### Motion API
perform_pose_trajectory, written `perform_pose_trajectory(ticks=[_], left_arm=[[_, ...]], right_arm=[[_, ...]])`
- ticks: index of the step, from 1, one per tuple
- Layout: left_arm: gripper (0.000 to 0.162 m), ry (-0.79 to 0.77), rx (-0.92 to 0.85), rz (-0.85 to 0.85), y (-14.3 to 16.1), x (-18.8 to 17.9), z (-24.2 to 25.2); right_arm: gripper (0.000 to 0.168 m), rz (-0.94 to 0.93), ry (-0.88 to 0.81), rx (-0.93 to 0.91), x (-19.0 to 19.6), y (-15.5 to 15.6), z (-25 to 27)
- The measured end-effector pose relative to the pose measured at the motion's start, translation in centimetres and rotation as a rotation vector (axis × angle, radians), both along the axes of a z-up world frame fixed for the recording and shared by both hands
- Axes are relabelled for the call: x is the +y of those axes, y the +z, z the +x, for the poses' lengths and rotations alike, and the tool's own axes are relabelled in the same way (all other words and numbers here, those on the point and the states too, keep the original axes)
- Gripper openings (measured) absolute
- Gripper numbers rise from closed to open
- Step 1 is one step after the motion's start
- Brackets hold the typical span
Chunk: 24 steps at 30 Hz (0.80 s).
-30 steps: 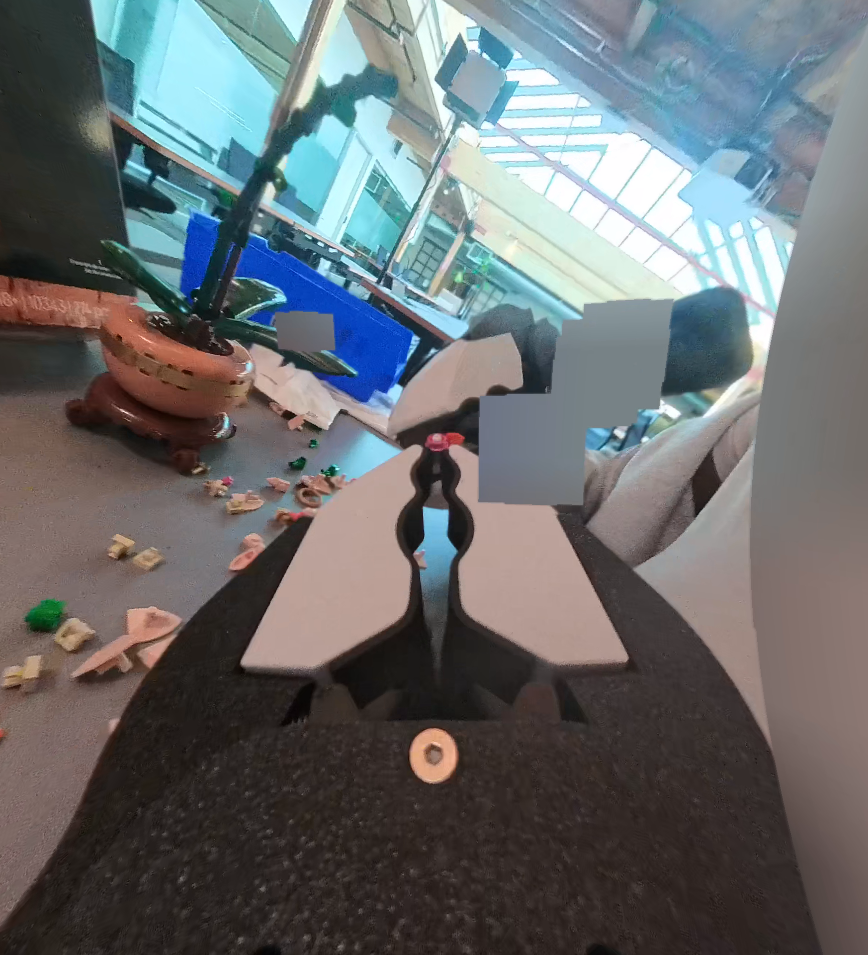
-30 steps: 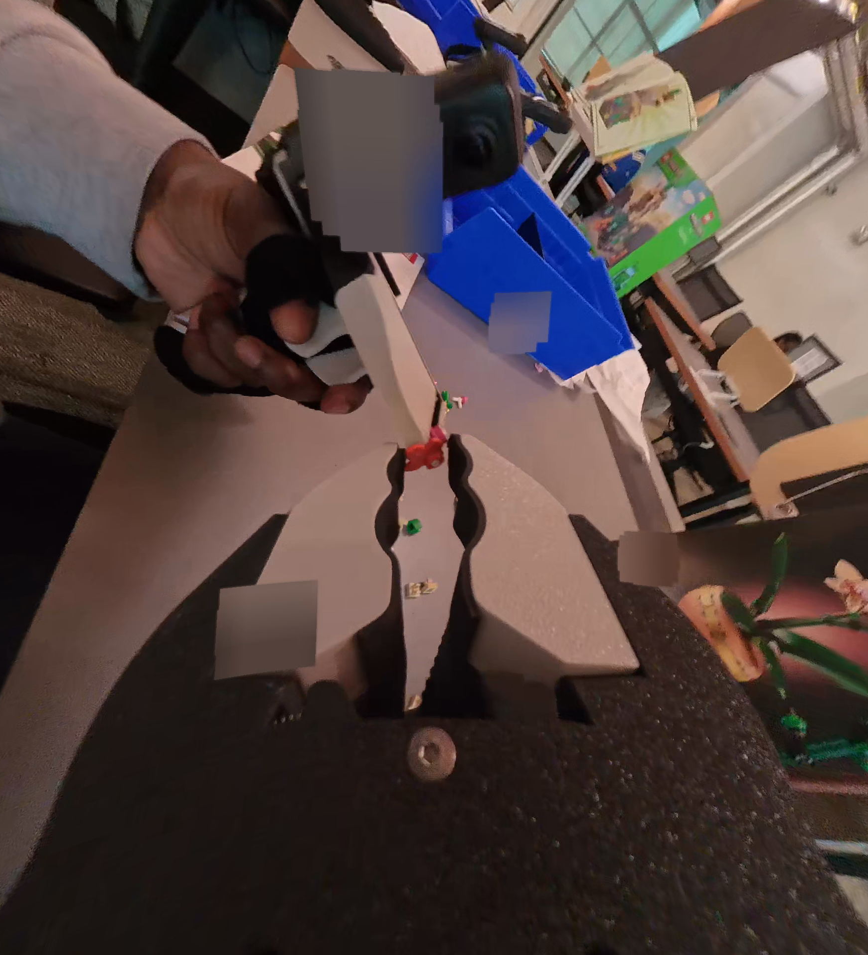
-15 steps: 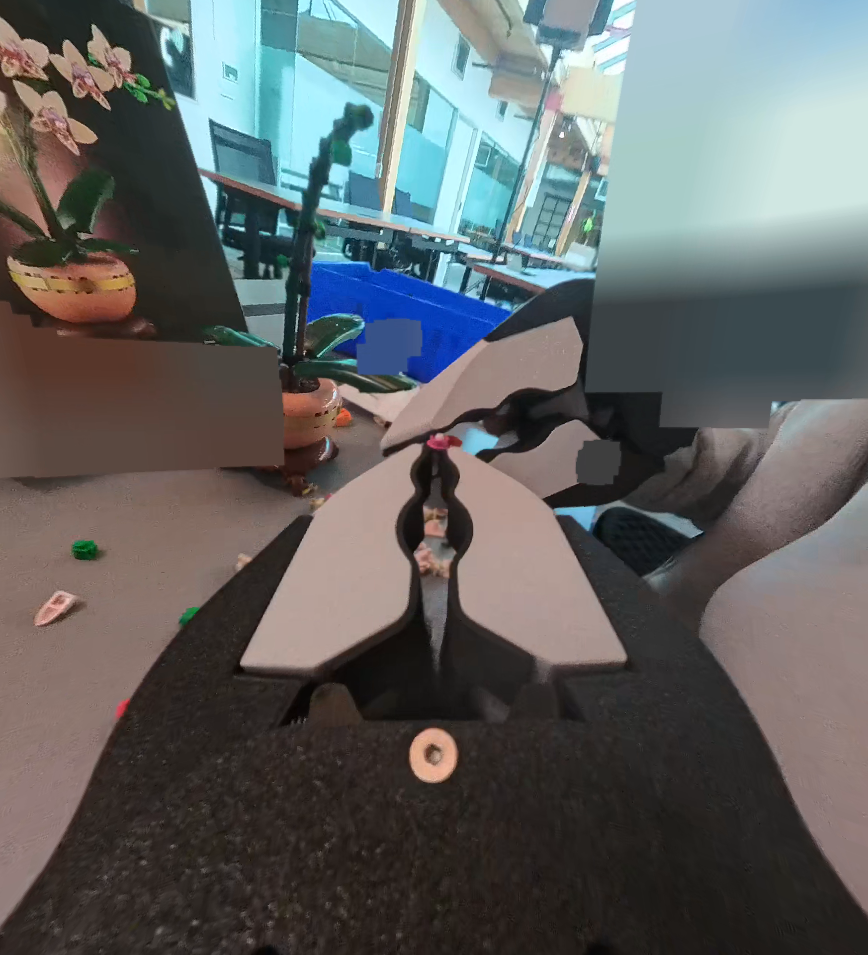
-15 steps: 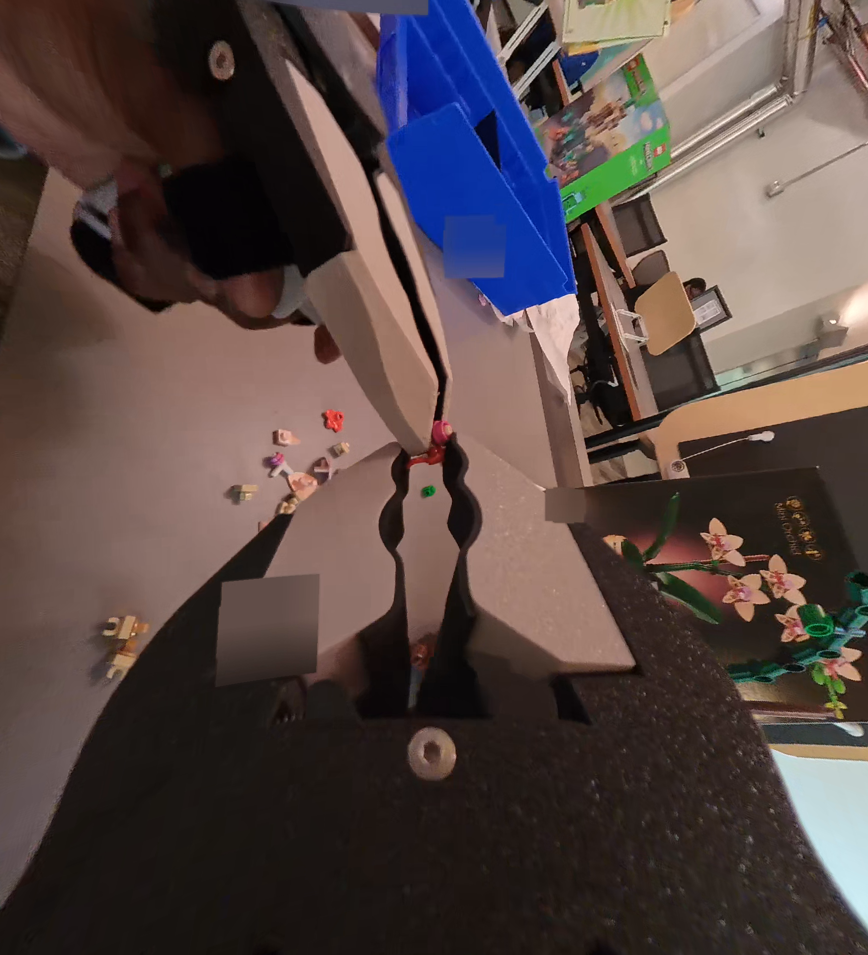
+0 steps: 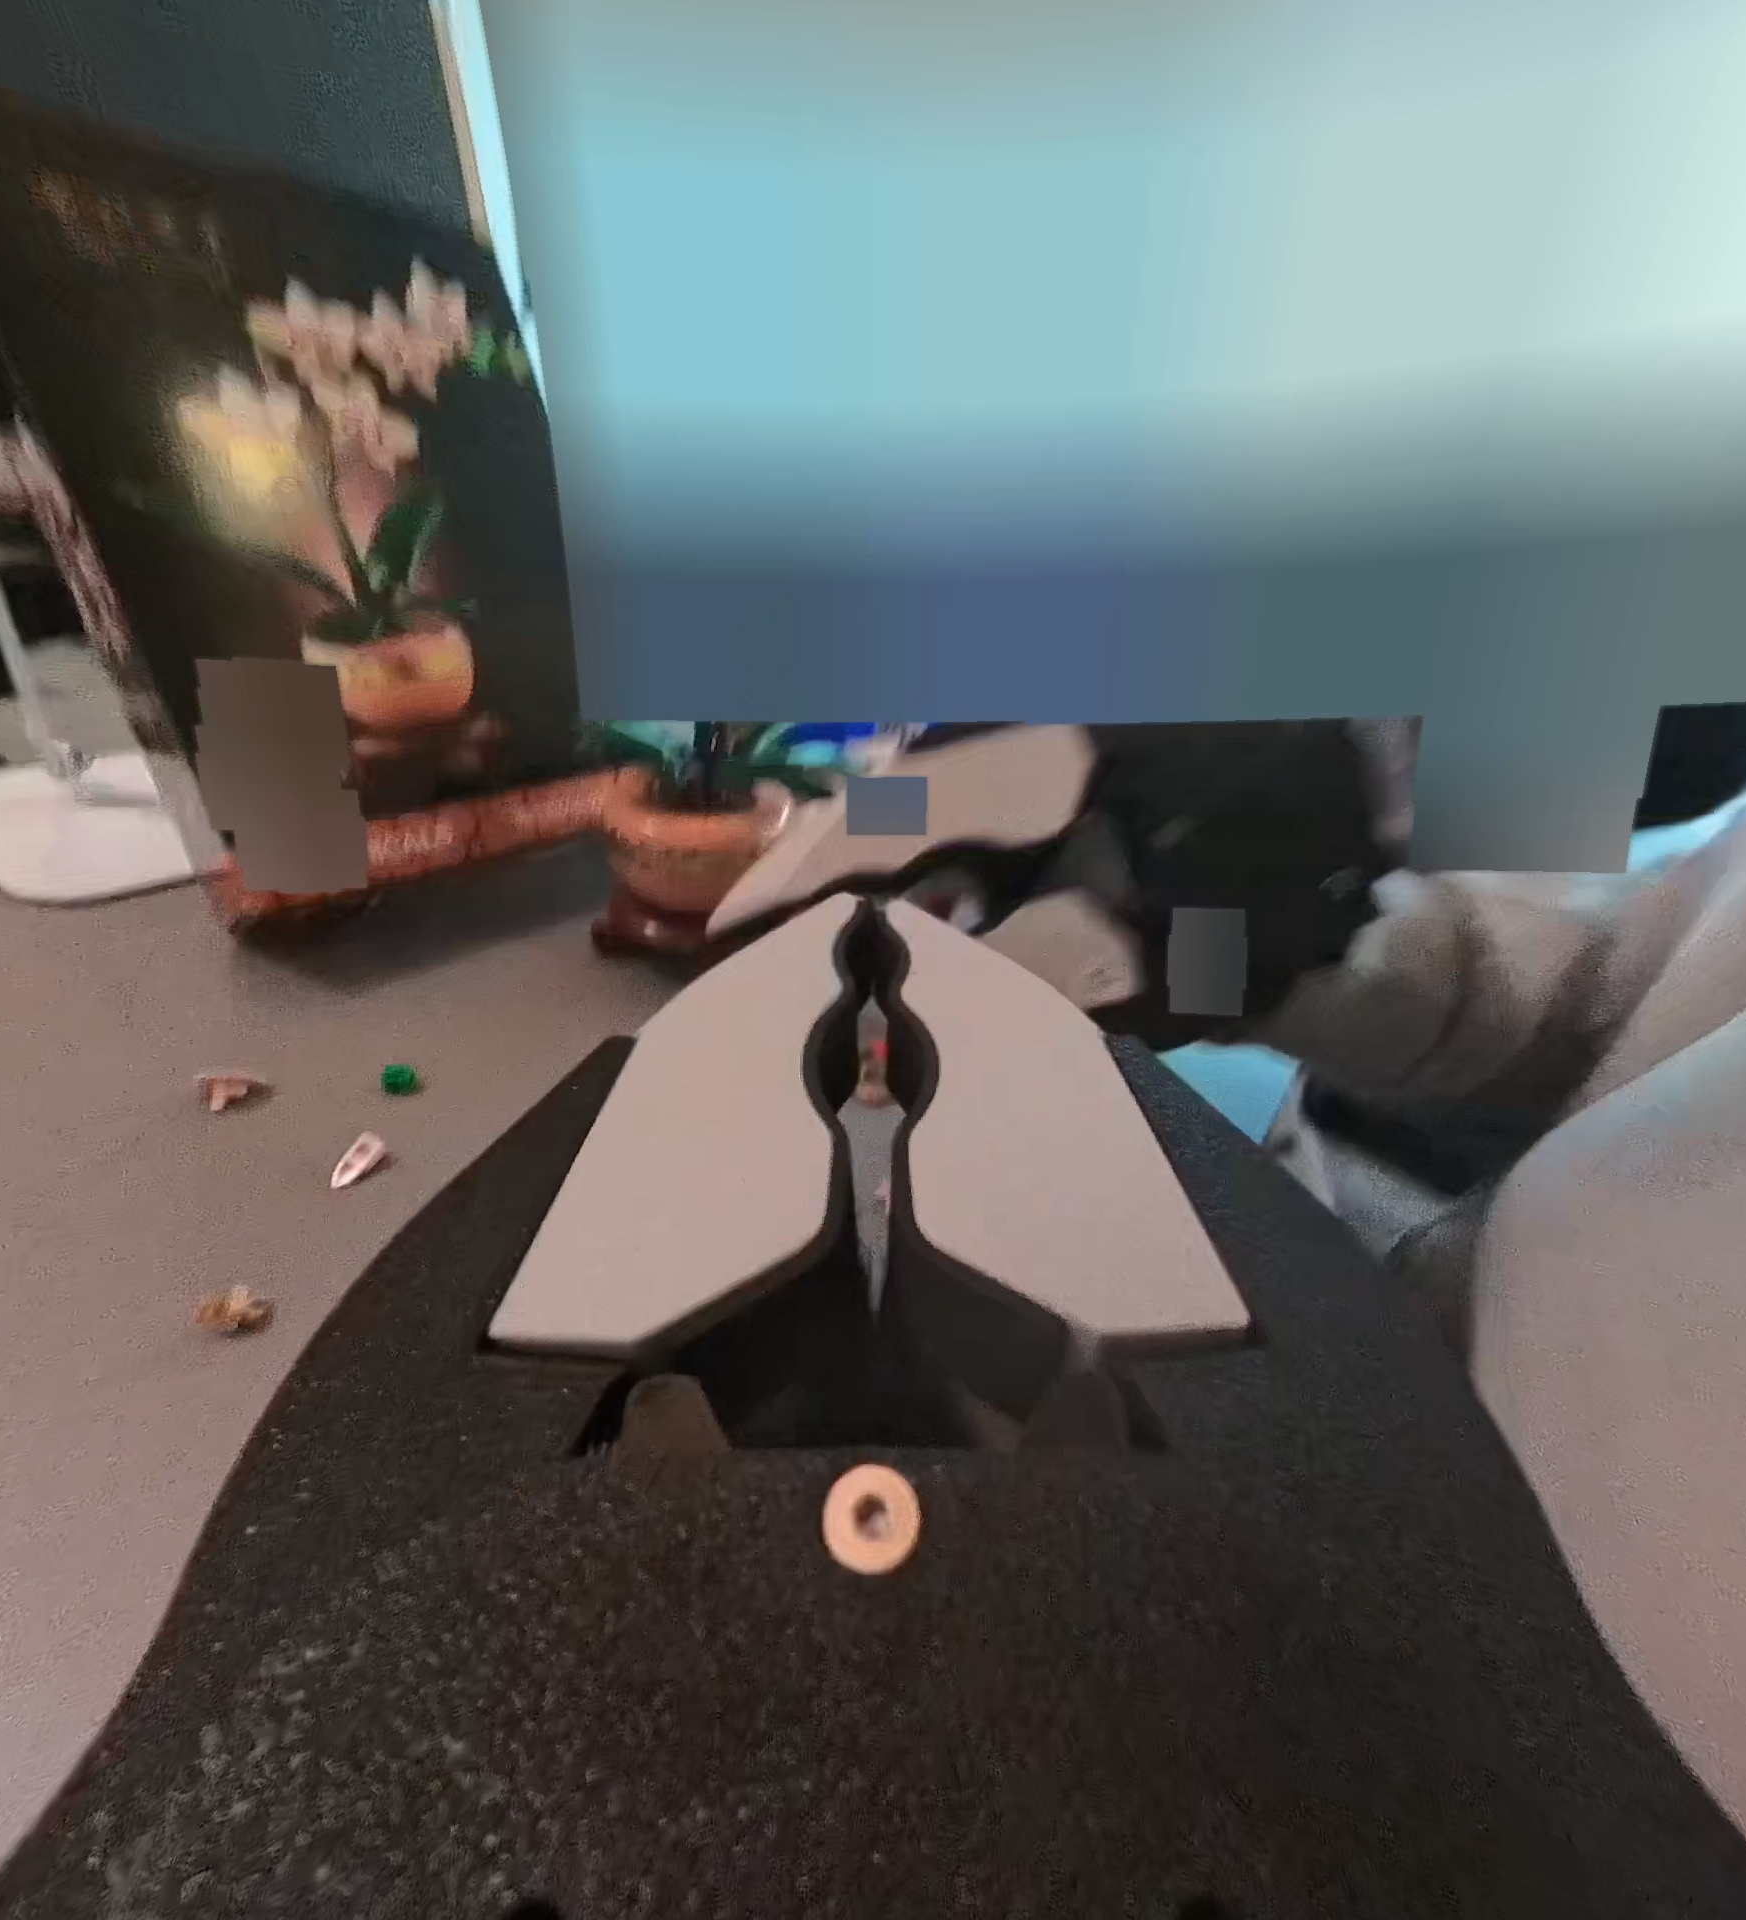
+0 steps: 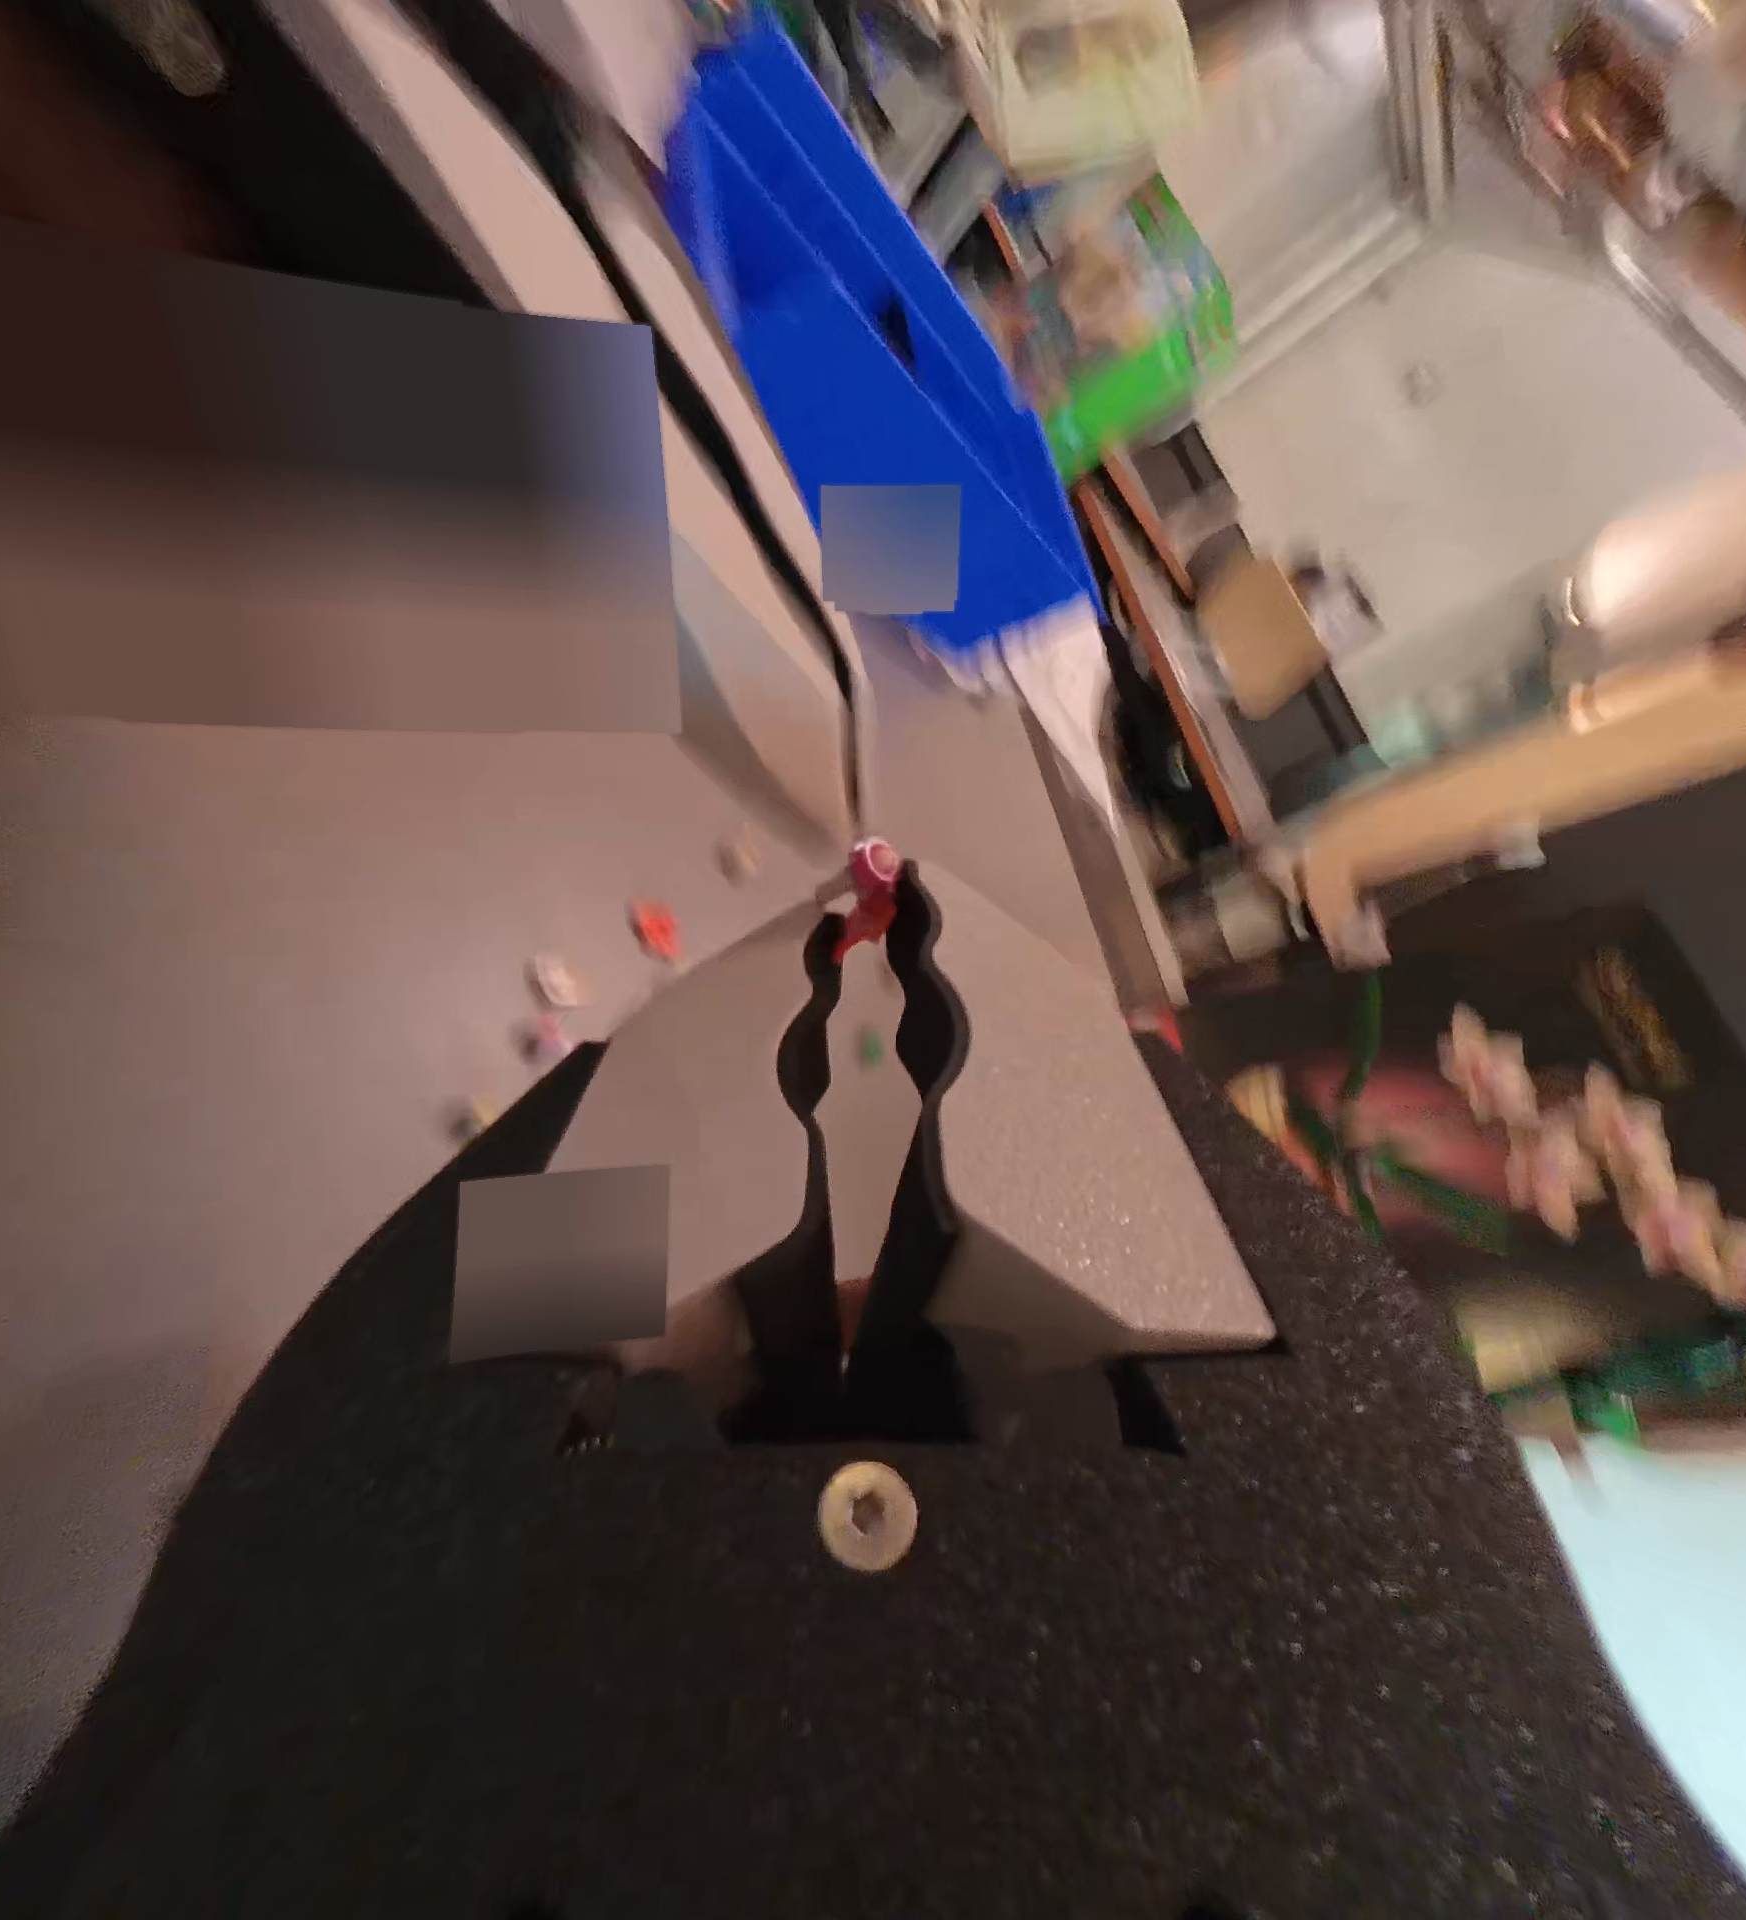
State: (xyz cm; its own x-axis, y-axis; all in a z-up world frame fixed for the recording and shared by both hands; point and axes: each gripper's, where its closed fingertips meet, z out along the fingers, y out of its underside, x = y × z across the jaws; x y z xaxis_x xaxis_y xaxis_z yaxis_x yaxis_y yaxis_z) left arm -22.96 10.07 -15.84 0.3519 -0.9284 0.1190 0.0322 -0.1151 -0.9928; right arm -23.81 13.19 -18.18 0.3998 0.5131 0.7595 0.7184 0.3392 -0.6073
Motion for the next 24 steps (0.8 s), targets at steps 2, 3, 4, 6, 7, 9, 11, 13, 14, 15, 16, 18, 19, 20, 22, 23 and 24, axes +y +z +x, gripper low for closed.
perform_pose_trajectory(ticks=[2,3,4,6,7,9,11,13,14,15,16,18,19,20,22,23,24], left_arm=[[0.0,0.058,-0.103,0.052,3.3,-0.4,-2.5],[0.0,0.154,-0.051,0.093,3.0,0.5,-4.0],[0.0,0.184,-0.012,0.042,1.3,1.4,-4.5],[0.0,0.126,-0.046,-0.099,-1.1,1.6,-3.8],[0.0,0.142,-0.013,-0.074,-1.6,1.8,-3.5],[0.0,0.137,-0.005,-0.053,-1.5,1.9,-2.9],[0.0,0.097,0.004,-0.082,-1.5,1.8,-2.1],[0.004,0.095,0.04,-0.029,-1.5,1.8,-1.3],[0.006,0.099,0.063,-0.003,-1.4,1.8,-1.0],[0.005,0.106,0.078,0.016,-1.4,1.9,-0.7],[0.008,0.108,0.093,0.033,-1.3,1.9,-0.5],[0.016,0.126,0.14,0.066,-1.5,1.9,-0.2],[0.017,0.136,0.172,0.087,-1.6,1.9,-0.1],[0.018,0.146,0.205,0.11,-1.8,1.9,-0.1],[0.018,0.169,0.26,0.157,-2.0,2.0,0.0],[0.017,0.179,0.284,0.182,-2.0,2.0,0.1],[0.014,0.182,0.304,0.209,-2.0,2.0,0.2]], right_arm=[[0.009,-0.108,-0.186,-0.065,3.1,-3.2,4.7],[0.009,-0.143,-0.119,0.08,2.2,-1.6,3.7],[0.008,-0.113,-0.051,0.123,0.9,0.5,1.5],[0.008,-0.083,0.01,0.103,0.6,0.9,-0.7],[0.008,-0.113,0.004,0.127,1.2,0.4,-0.5],[0.009,-0.126,0.012,0.137,1.2,0.0,-0.1],[0.009,-0.1,0.009,0.081,1.0,-0.3,-0.1],[0.009,-0.068,0.021,0.026,0.5,-0.7,-0.5],[0.01,-0.051,0.012,-0.01,0.5,-0.8,-0.6],[0.01,-0.024,-0.006,-0.045,0.6,-0.8,-0.5],[0.01,-0.003,-0.019,-0.075,0.7,-0.8,-0.4],[0.01,0.005,-0.023,-0.096,0.7,-0.8,-0.4],[0.01,0.012,-0.029,-0.114,0.7,-0.8,-0.3],[0.011,0.025,-0.036,-0.139,0.8,-0.9,-0.3],[0.01,0.044,-0.033,-0.163,0.7,-0.8,-0.4],[0.011,0.045,-0.035,-0.17,0.8,-0.9,-0.4],[0.01,0.047,-0.033,-0.169,0.8,-0.9,-0.4]])
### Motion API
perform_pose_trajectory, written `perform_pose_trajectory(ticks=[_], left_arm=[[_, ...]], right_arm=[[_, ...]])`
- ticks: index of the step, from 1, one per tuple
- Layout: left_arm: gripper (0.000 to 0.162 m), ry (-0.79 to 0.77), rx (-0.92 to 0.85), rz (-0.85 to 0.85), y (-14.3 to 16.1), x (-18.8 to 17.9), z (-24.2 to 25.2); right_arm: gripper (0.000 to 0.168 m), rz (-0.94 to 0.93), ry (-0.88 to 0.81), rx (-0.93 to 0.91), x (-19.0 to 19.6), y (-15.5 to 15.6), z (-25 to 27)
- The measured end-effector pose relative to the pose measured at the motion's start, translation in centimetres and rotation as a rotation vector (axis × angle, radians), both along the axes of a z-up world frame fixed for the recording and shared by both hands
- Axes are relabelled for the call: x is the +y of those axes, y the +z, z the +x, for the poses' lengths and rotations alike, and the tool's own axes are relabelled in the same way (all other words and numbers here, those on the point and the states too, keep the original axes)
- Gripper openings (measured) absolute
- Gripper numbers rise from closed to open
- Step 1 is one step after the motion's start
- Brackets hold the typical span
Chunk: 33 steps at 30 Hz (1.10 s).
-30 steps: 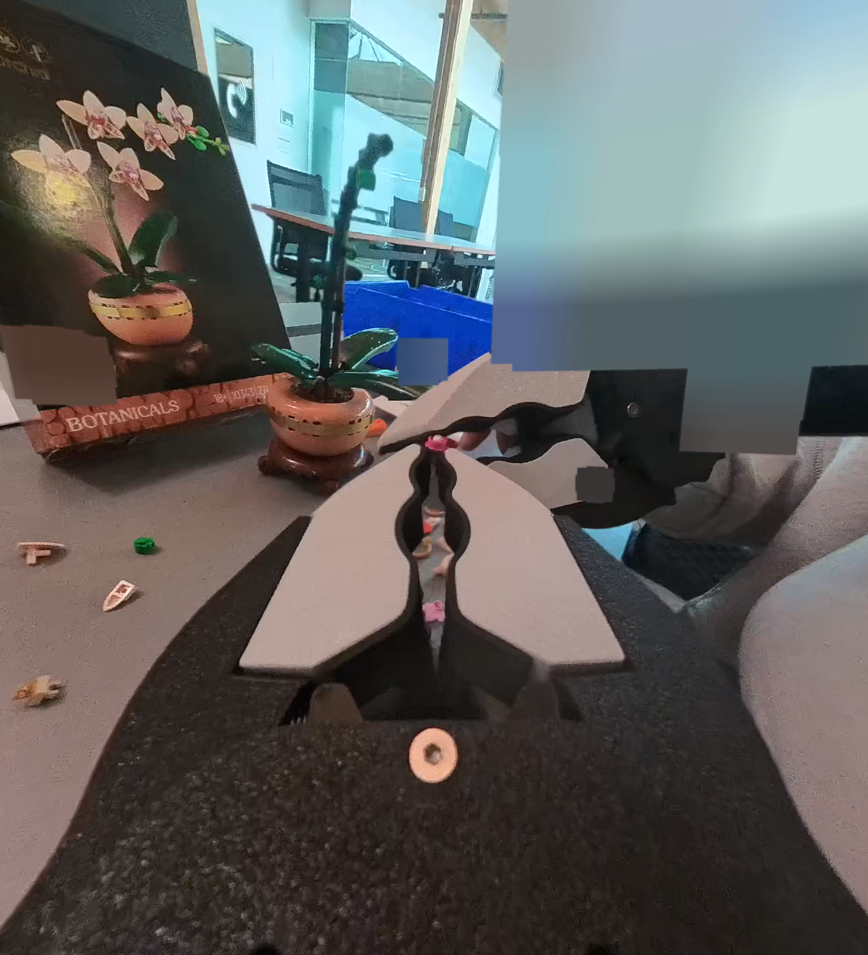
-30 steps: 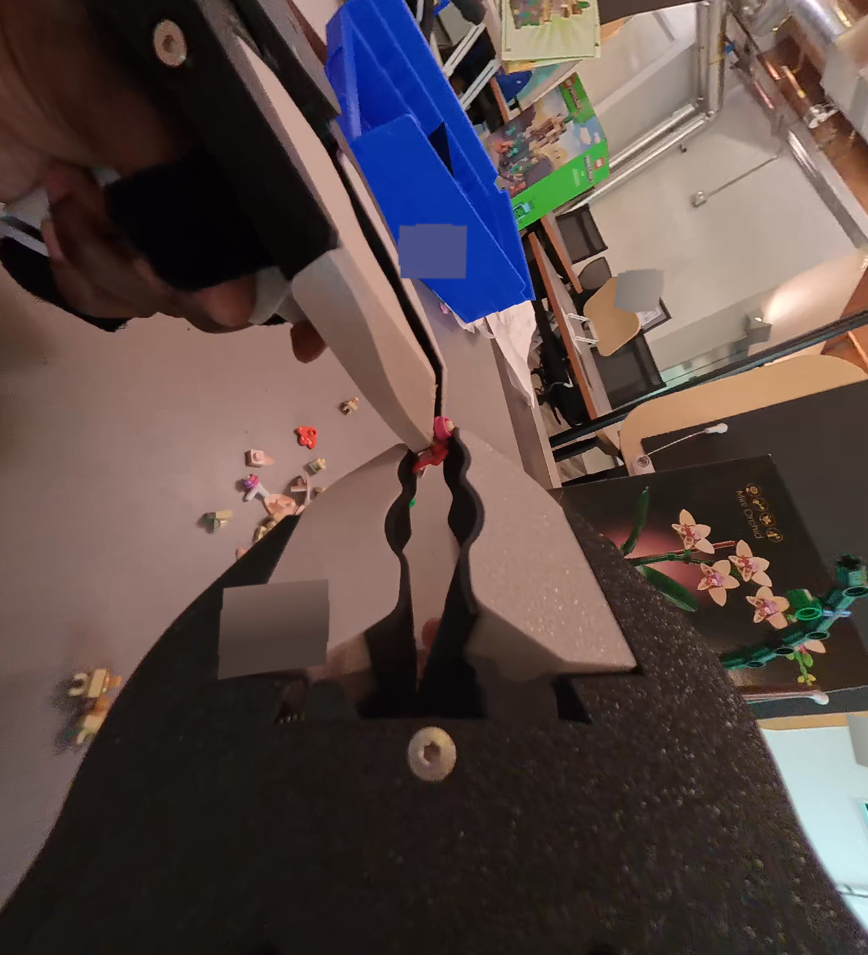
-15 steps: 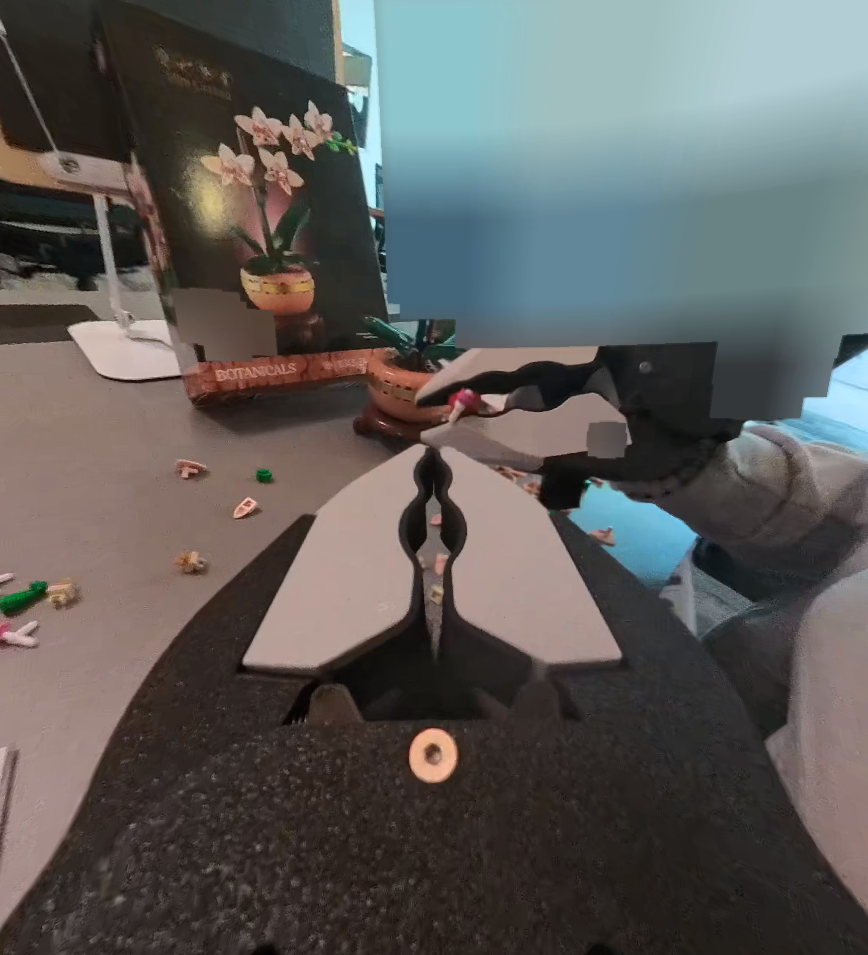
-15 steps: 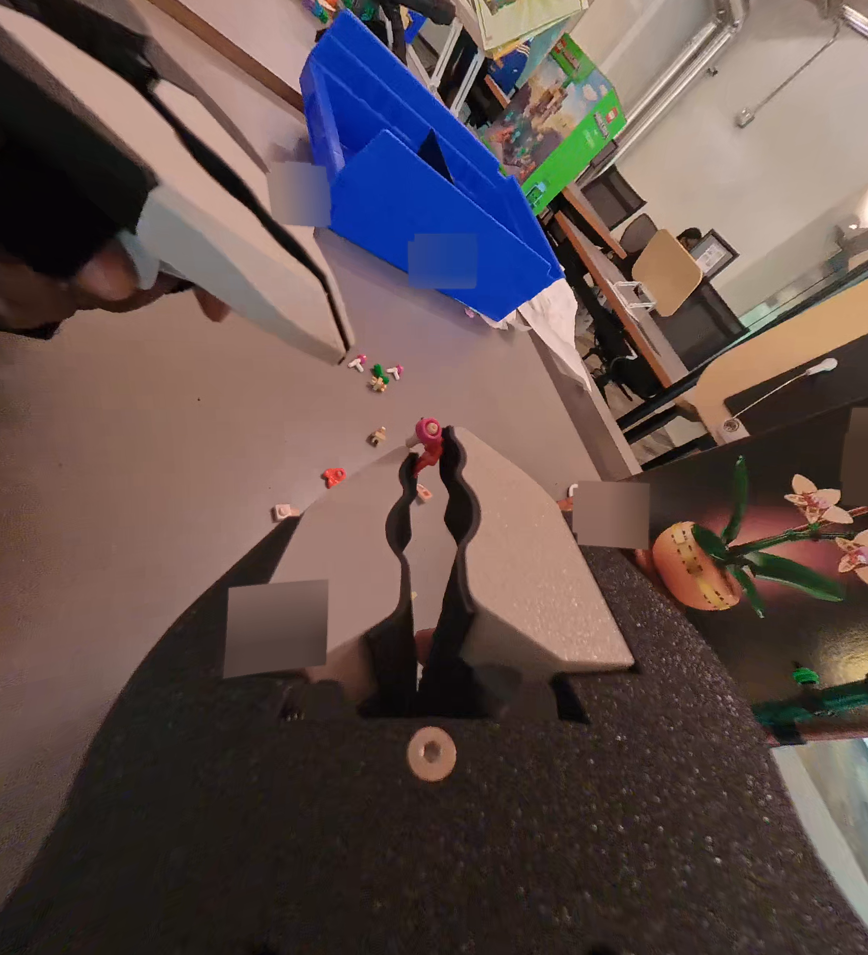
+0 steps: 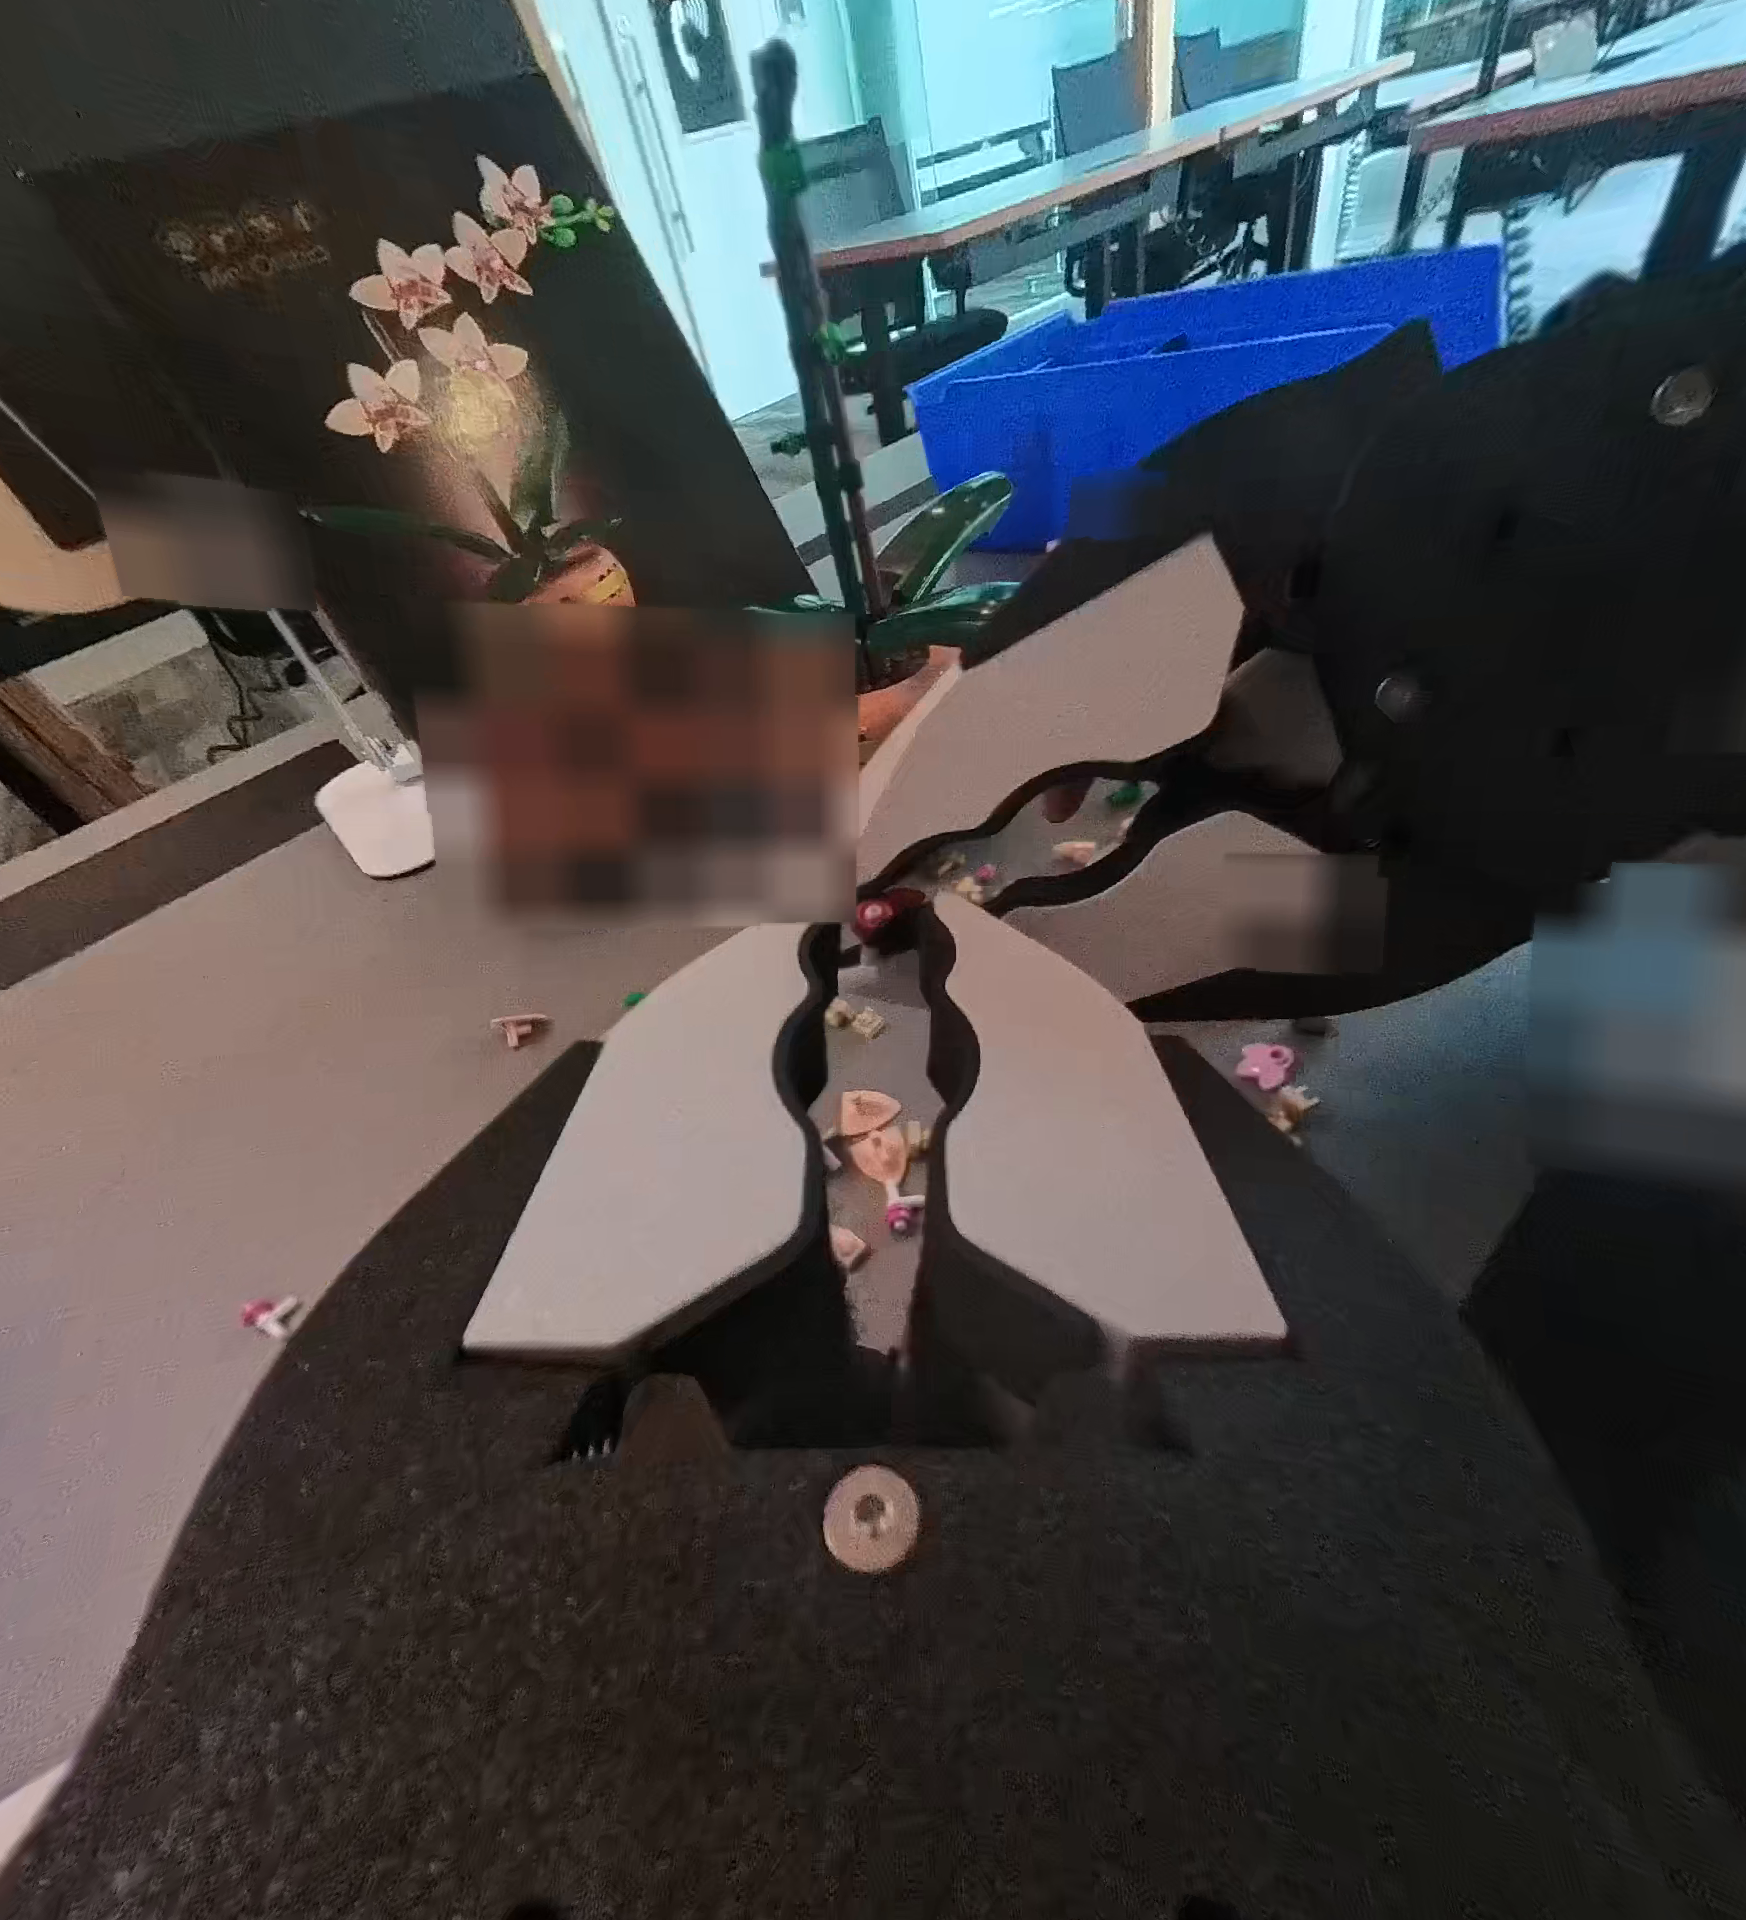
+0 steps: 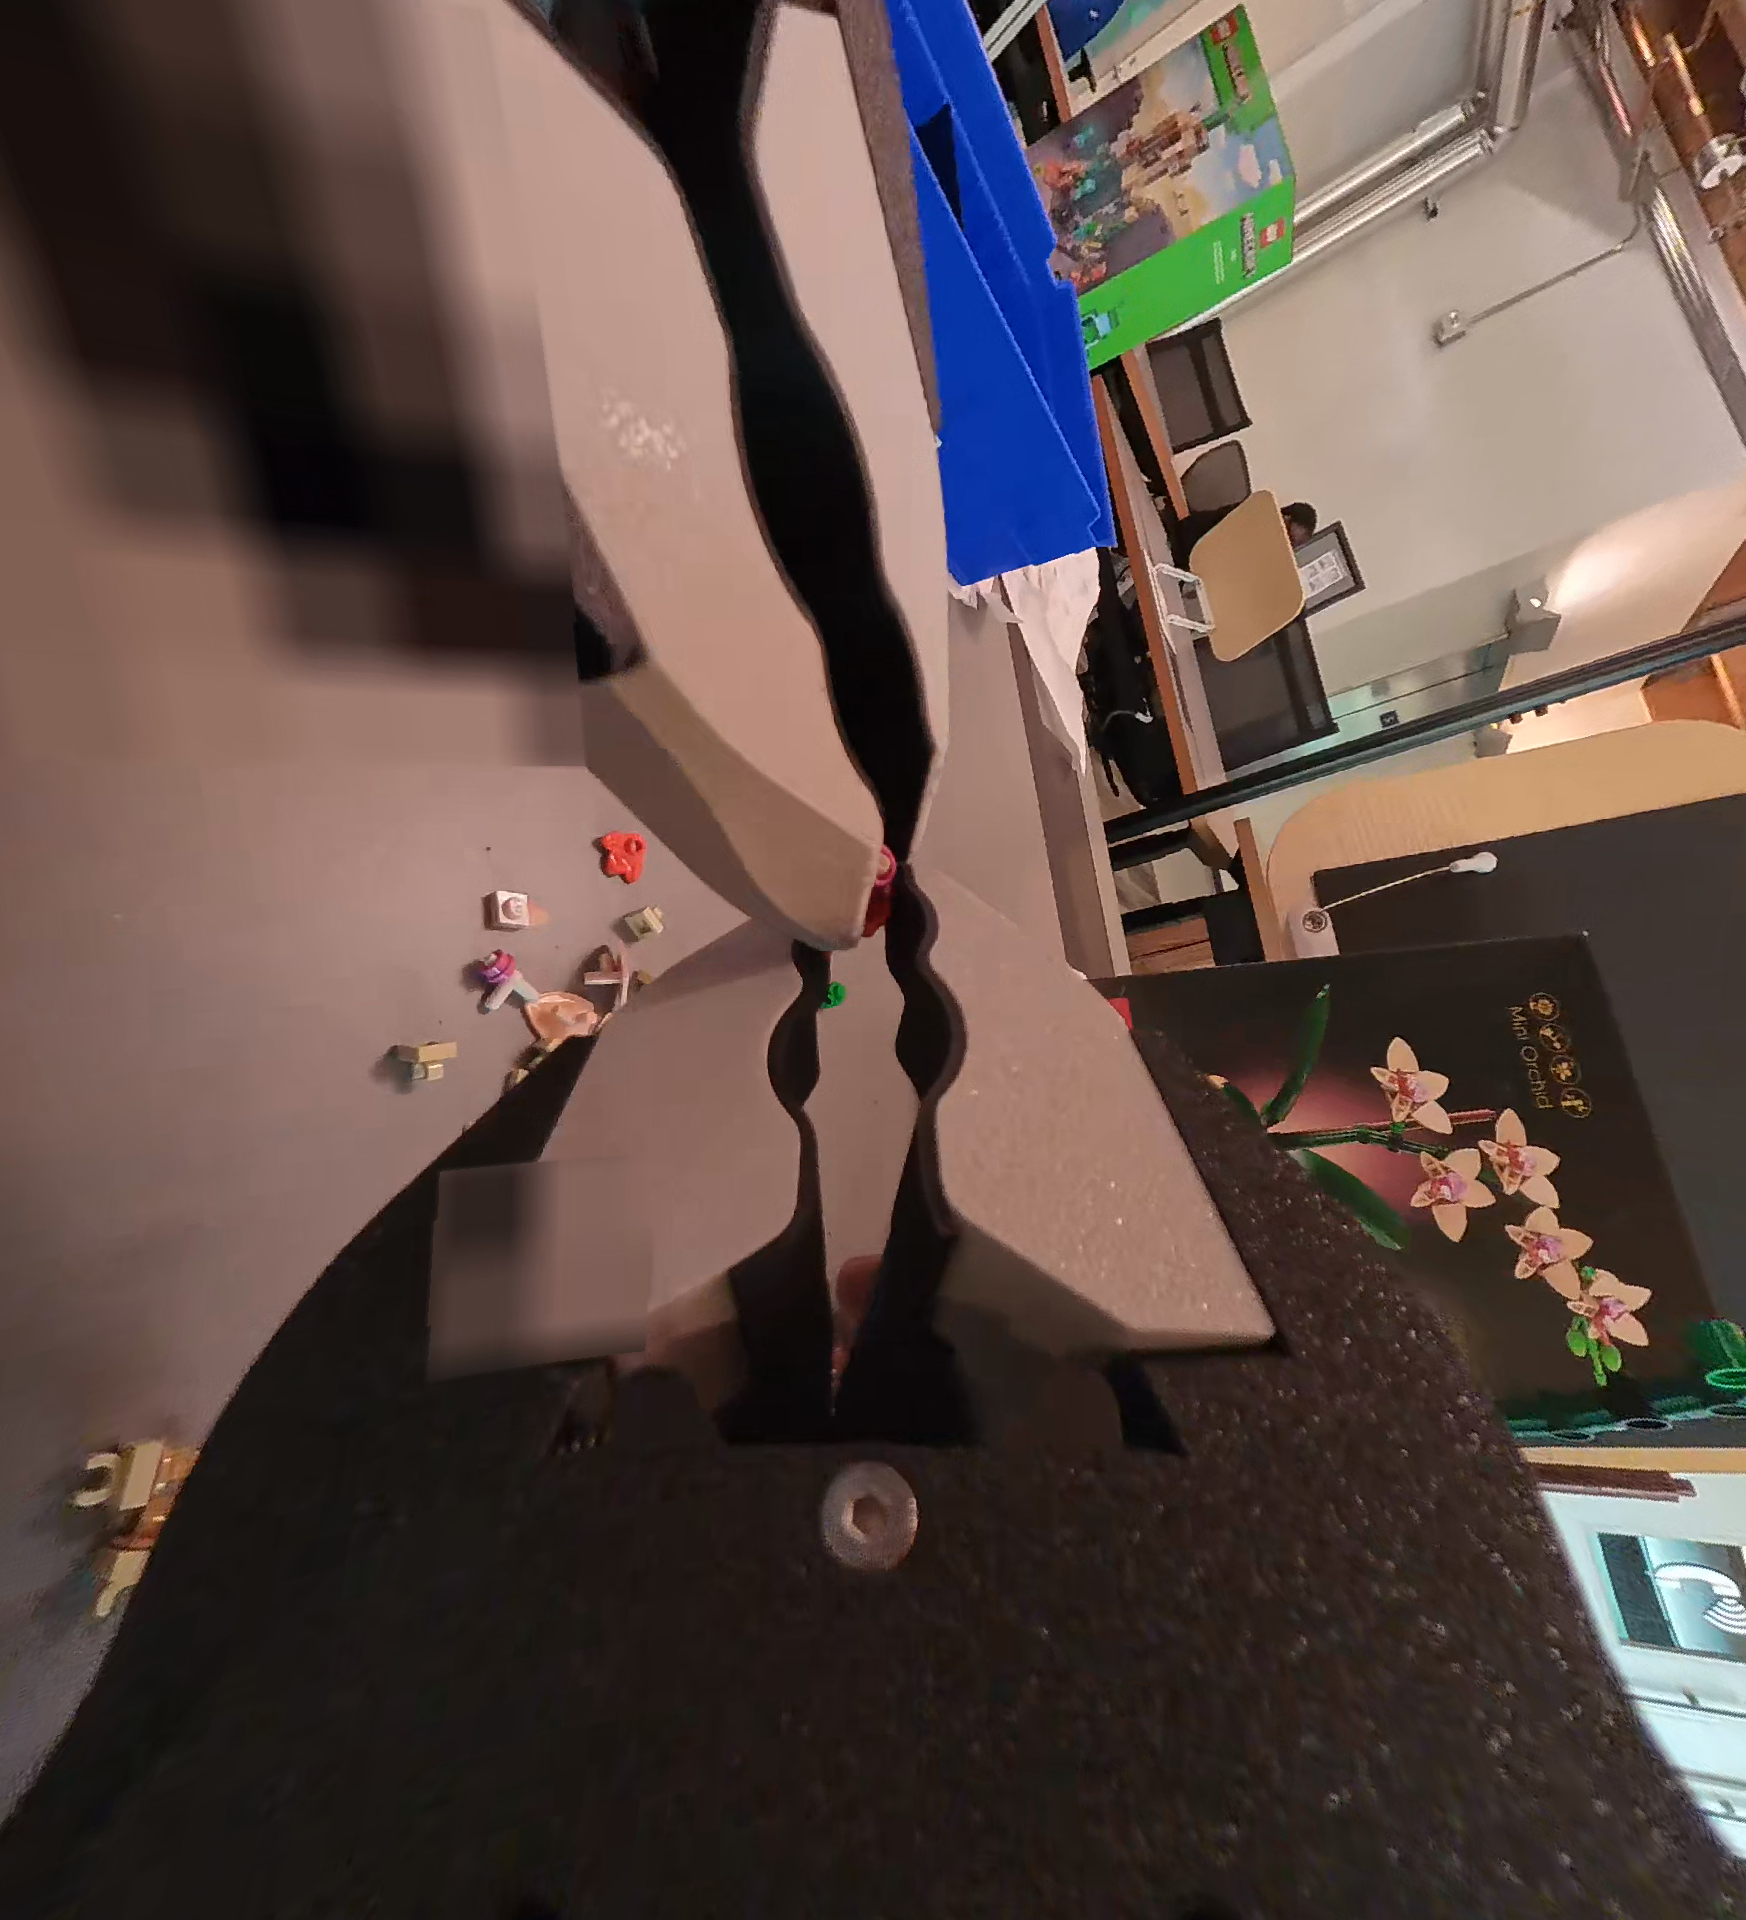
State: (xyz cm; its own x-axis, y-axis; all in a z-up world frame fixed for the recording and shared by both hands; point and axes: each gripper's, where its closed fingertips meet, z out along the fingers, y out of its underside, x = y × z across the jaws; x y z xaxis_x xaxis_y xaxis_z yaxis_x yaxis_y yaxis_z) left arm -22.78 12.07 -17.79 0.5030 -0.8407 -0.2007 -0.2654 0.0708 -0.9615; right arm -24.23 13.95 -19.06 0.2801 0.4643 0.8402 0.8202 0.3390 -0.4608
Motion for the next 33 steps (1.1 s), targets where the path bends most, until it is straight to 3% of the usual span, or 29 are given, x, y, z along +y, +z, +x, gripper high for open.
perform_pose_trajectory(ticks=[8,12,17,20,23,29,33], left_arm=[[0.013,-0.027,0.079,0.082,0.0,-0.4,0.3],[0.026,-0.188,-0.081,-0.113,1.1,-2.4,0.7],[0.026,-0.159,-0.071,-0.112,0.5,-1.1,0.3],[0.011,-0.142,-0.062,-0.092,0.5,-0.7,0.2],[0.008,-0.138,-0.05,-0.078,0.4,-0.5,0.1],[0.006,-0.046,-0.001,0.044,0.0,0.0,0.3],[0.005,-0.004,-0.115,0.056,0.3,0.0,0.3]], right_arm=[[0.011,-0.027,-0.006,0.02,0.0,-0.1,0.4],[0.011,-0.022,-0.009,0.048,0.3,0.2,0.7],[0.011,-0.003,0.018,0.034,-0.2,0.5,-0.1],[0.011,-0.002,0.033,0.034,-0.4,0.5,-0.1],[0.012,0.014,0.026,-0.001,-0.5,0.4,0.0],[0.011,-0.015,-0.009,0.008,-0.1,-0.1,0.3],[0.01,-0.078,-0.025,0.068,-0.1,-0.2,0.3]])
